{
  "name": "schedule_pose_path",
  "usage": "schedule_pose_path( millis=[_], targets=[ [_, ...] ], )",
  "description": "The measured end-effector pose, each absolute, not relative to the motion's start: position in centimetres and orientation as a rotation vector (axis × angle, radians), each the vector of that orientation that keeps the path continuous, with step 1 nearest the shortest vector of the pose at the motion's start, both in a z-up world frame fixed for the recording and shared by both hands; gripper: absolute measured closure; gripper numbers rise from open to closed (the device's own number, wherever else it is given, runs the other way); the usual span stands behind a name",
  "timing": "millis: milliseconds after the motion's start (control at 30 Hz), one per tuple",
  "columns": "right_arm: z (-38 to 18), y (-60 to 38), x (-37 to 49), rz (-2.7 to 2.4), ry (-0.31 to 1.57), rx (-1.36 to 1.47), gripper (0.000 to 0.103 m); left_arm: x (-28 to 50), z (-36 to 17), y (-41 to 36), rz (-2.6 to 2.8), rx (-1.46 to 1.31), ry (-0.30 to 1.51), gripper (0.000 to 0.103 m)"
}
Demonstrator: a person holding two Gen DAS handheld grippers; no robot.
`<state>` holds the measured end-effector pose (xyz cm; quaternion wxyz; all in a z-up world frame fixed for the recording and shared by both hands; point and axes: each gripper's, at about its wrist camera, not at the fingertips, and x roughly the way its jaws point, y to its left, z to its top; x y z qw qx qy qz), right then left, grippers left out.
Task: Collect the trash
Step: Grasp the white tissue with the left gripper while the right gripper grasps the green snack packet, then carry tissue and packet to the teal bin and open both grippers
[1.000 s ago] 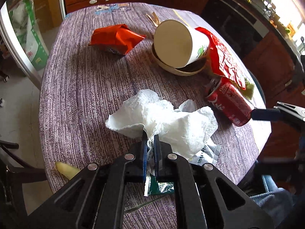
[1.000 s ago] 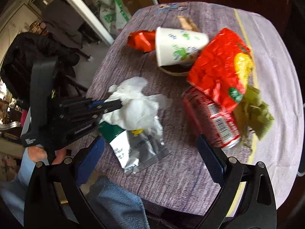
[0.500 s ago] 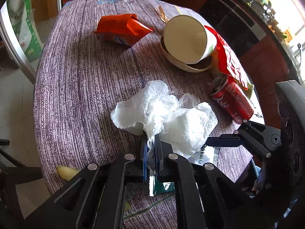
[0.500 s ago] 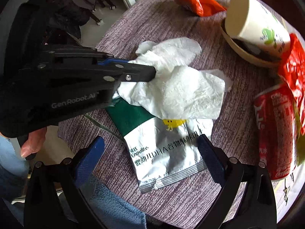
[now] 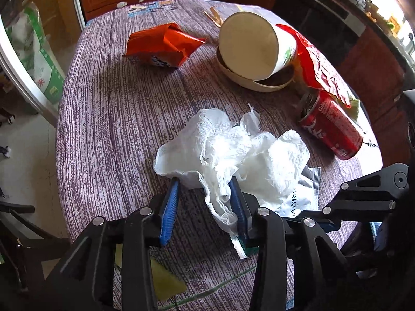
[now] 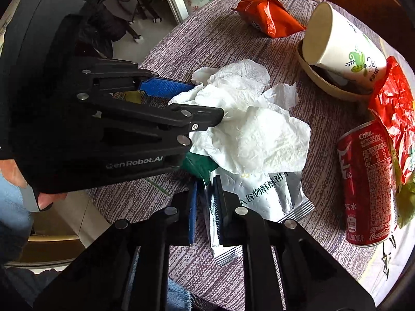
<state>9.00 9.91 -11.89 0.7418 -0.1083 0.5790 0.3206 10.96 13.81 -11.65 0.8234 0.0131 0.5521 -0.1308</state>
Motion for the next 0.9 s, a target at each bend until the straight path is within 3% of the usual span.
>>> schedule_pose_path(
  millis=[33,67,400,900],
  targets=[
    [-11.8,9.9,8.8,0.7,1.269,-0.226,0.093,10.8,-11.4,13.5,-0.286,0.028,1.176,0.094],
    [-11.7,9.6,8.6,0.698,1.266,-0.215,0.094,10.6,-10.9,13.3,-0.281,0.032,1.165,0.097],
    [-10.0,5.3,8.6,0.686,1.264,-0.074,0.096,9.7,-4.9,15.0,-0.17,0.029,1.023,0.098],
    [0.5,-2.3,9.1,0.682,0.967,0.153,0.096,7.9,3.6,8.5,-0.229,0.117,0.859,0.097]
  ],
)
